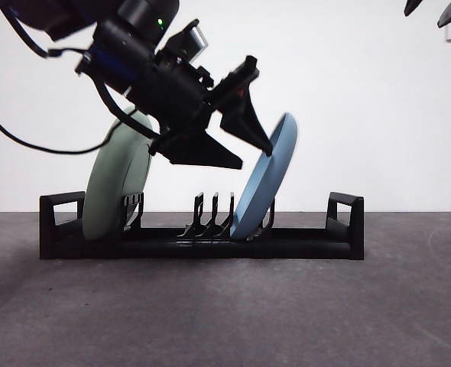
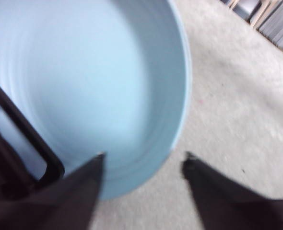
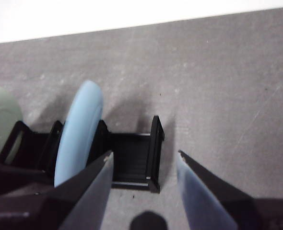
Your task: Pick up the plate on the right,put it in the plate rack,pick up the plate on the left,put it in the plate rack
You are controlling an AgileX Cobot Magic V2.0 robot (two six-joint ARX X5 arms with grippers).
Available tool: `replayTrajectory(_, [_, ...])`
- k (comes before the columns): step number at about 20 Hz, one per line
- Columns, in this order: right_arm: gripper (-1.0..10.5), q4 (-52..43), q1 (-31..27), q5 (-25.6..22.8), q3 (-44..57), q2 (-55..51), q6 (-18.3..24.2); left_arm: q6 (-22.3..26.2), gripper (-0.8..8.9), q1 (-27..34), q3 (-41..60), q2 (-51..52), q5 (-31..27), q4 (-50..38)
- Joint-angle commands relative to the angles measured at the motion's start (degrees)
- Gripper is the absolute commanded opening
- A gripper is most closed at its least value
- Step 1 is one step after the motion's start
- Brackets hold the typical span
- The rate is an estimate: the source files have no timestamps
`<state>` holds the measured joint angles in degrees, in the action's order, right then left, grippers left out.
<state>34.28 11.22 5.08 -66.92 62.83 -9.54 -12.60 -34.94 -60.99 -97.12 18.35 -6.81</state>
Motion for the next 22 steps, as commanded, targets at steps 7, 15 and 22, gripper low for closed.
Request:
replayTrajectory(7, [2.2, 4.1, 0.1, 11.3, 0.0, 0.3, 4.1, 8.6, 3.50, 0.0, 0.4, 16.1, -1.4, 8.9])
replayTrajectory(15, [-0.1, 11.0, 0.9, 14.1, 0.0, 0.3, 10.5, 15.9, -0.08, 0.2, 0.4, 39.9, -19.0, 30.3])
replayTrajectory(22, [-0.1, -3.1, 3.0, 5.6, 10.3, -11.5, 10.4, 16.8, -0.08, 0.2, 4.9, 52.5, -32.3, 38.3])
